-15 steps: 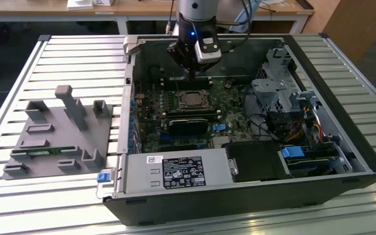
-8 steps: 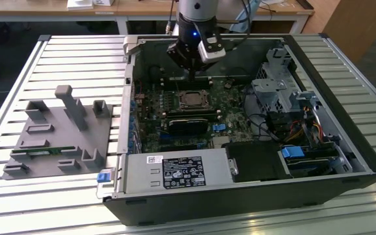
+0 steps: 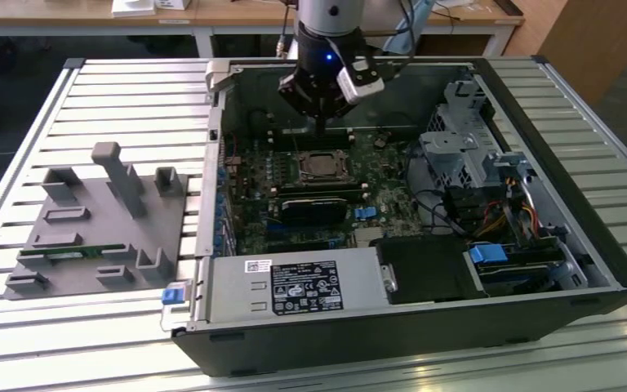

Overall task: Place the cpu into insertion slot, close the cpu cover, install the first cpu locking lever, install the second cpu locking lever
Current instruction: 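Install the first cpu locking lever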

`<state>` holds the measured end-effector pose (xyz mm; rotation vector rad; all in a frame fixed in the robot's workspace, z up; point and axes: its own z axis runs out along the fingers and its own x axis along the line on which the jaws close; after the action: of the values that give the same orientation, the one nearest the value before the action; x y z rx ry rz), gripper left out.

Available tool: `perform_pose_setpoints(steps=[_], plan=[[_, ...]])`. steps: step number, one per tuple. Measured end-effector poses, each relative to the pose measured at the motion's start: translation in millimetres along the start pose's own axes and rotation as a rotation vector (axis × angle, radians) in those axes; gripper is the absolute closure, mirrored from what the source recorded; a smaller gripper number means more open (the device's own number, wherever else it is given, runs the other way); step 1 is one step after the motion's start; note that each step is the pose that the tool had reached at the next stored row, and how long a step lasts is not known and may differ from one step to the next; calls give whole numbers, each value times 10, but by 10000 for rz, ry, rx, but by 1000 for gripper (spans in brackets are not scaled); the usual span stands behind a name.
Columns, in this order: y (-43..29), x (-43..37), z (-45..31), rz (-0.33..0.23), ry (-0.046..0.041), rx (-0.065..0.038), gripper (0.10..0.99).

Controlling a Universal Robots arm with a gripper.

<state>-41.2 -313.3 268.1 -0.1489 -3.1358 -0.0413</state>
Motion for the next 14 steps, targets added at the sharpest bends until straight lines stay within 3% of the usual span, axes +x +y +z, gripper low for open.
perform_pose_setpoints(steps=[14], plan=[[0,0,3,-2027,53,7,980]])
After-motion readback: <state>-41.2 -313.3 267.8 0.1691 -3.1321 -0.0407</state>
